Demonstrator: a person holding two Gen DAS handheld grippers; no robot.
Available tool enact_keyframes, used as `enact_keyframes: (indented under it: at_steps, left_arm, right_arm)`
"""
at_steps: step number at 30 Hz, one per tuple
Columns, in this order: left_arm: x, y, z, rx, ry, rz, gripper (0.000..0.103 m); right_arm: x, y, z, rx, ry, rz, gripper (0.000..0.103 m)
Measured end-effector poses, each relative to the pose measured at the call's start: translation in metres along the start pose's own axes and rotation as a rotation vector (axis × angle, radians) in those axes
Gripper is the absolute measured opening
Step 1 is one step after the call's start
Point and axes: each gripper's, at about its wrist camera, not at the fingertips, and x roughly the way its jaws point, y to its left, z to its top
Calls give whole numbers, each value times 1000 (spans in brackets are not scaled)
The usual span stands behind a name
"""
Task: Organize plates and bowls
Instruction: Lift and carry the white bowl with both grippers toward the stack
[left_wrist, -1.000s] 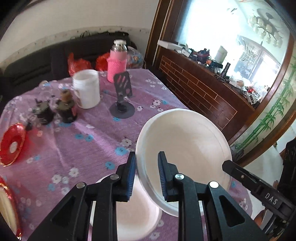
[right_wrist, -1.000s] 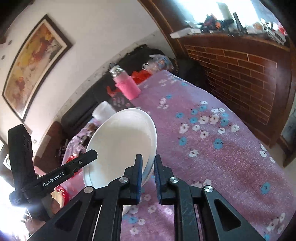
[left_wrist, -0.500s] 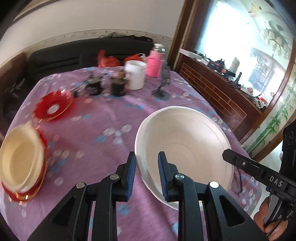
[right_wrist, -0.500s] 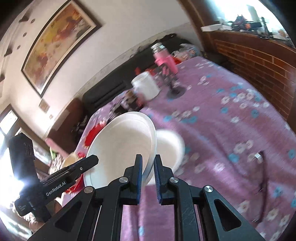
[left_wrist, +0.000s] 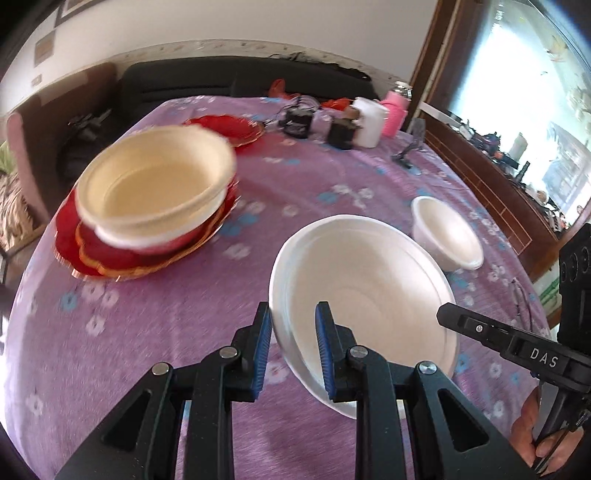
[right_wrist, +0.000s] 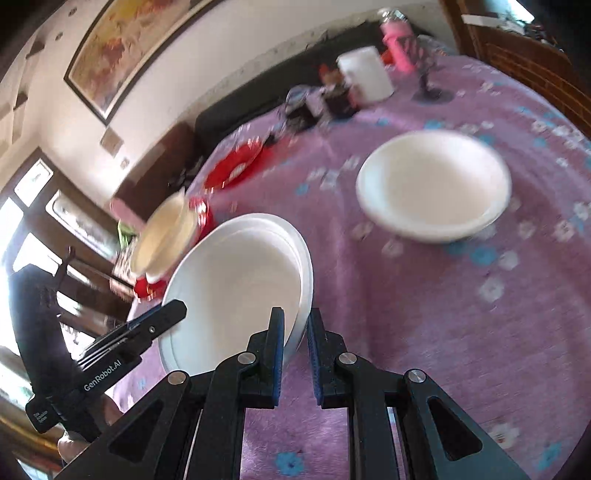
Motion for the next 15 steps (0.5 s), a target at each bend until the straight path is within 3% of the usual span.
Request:
enact_keyframes:
  at_steps: [8, 15]
  left_arm:
    - [16, 14, -11, -40, 28, -54, 22]
    - [5, 7, -11, -1, -18, -48, 22]
  right_arm:
    - [10, 11, 0, -64, -1, -57, 16]
    - [5, 16, -2, -89, -19, -88, 14]
